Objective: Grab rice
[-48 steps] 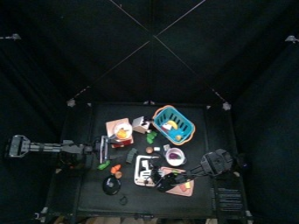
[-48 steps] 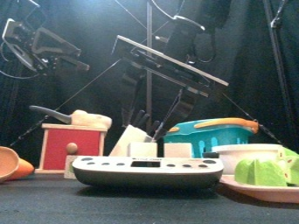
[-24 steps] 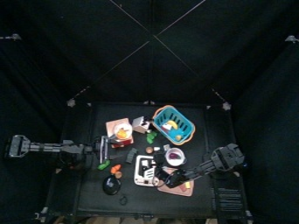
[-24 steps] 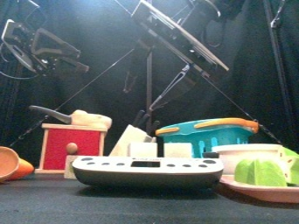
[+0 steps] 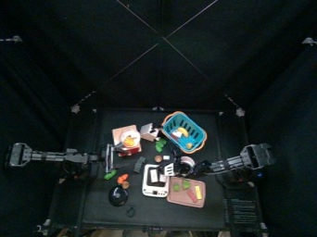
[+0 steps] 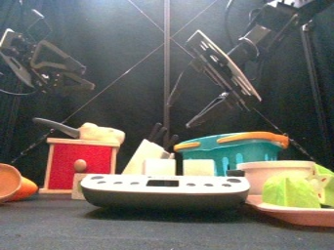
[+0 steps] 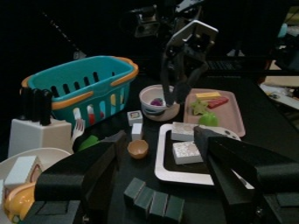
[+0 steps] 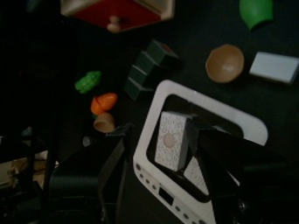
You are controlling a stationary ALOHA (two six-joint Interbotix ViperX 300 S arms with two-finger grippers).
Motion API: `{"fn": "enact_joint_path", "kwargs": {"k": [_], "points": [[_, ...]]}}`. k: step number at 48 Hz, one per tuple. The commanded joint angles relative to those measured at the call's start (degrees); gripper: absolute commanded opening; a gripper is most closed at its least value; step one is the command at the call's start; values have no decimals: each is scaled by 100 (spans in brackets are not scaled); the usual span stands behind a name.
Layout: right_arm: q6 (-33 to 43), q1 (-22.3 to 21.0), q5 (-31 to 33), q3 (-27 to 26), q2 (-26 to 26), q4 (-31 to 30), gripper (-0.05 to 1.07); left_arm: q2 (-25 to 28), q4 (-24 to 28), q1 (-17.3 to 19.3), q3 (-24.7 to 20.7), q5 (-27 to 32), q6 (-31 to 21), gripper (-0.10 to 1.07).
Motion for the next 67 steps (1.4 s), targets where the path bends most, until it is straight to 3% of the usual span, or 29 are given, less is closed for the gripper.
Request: {"fn": "enact_joint_path", "kwargs": {"k": [1, 7, 16, 24, 27, 36, 45, 49, 58, 67], "points": [[-18, -360, 334, -18, -237, -712, 86, 9, -88, 105, -132, -18, 9, 96], [88, -940, 905, -26, -211, -2364, 86, 9, -202, 255, -158, -18, -9, 96], [44, -1802, 1986, -123, -97, -3445, 86, 9, -527, 308, -132, -18, 9, 96], [97, -1828, 2083, -229, -70, -4957, 86, 9, -519, 343, -114, -18, 26, 96], [88, -1828, 2083, -290, -114, -5194, 86, 9, -519, 343, -114, -18, 26, 96], [44, -1345, 2101, -422, -211, -5924, 86, 9, -396, 343, -114, 26, 26, 96], [44, -545, 2083, -343, -255, -7409, 86, 9, -167, 343, -158, 105, 26, 96], [114, -176, 1793, -281, -193, -8033, 86, 9, 0, 343, -220, 105, 26, 96], [88, 105, 826, -105, -220, -7348, 86, 9, 308, 316, -202, 123, 9, 96], [97, 185, 439, 88, -413, -5836, 86, 0, 308, 299, -167, 167, 9, 96]]}}
